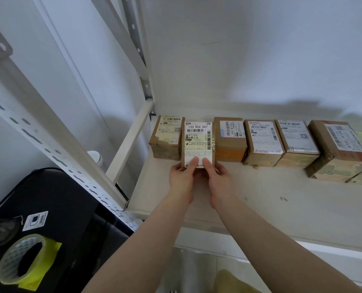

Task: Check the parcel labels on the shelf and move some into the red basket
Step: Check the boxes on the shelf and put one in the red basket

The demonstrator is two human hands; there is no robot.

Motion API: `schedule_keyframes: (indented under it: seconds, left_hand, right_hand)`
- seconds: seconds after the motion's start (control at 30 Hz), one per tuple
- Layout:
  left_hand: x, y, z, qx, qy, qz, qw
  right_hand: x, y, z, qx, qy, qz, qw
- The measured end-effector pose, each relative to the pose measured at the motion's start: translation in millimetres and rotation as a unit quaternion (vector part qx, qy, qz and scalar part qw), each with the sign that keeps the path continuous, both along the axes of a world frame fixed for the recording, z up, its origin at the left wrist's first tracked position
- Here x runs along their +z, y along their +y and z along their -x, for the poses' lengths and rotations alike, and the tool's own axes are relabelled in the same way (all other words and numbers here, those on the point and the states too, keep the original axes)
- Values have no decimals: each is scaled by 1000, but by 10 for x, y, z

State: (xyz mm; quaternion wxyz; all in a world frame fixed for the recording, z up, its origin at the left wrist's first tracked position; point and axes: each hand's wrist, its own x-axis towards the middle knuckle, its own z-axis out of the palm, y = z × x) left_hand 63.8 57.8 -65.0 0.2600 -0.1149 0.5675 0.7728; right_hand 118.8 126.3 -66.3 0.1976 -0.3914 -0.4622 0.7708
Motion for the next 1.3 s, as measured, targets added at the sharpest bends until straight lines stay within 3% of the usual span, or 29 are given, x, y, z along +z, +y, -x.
schedule_keyframes:
  seconds: [0.27, 1.3]
  left_hand:
    - [37, -135, -31, -6, 9, -52, 999]
    - [-69, -146, 12, -1, 34, -24, 999]
  right_hand:
    - [-141, -33, 14, -11, -8, -40, 999]
    - [-176, -57, -3, -25, -8, -66, 997]
